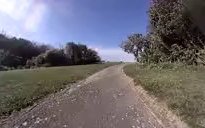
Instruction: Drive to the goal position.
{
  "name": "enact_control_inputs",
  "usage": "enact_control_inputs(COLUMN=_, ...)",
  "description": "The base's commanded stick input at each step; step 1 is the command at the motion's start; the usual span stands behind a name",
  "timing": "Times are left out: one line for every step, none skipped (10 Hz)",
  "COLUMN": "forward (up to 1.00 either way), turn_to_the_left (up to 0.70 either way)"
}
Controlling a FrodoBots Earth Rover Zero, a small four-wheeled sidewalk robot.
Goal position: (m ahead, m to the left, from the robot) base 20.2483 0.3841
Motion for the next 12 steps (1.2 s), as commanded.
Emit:
enact_control_inputs(forward=0.7, turn_to_the_left=0.0)
enact_control_inputs(forward=0.7, turn_to_the_left=0.0)
enact_control_inputs(forward=0.7, turn_to_the_left=0.0)
enact_control_inputs(forward=0.7, turn_to_the_left=-0.14)
enact_control_inputs(forward=0.7, turn_to_the_left=-0.12)
enact_control_inputs(forward=0.7, turn_to_the_left=-0.03)
enact_control_inputs(forward=0.7, turn_to_the_left=0.0)
enact_control_inputs(forward=0.7, turn_to_the_left=0.0)
enact_control_inputs(forward=0.7, turn_to_the_left=0.0)
enact_control_inputs(forward=0.7, turn_to_the_left=0.0)
enact_control_inputs(forward=0.7, turn_to_the_left=0.0)
enact_control_inputs(forward=0.7, turn_to_the_left=0.0)
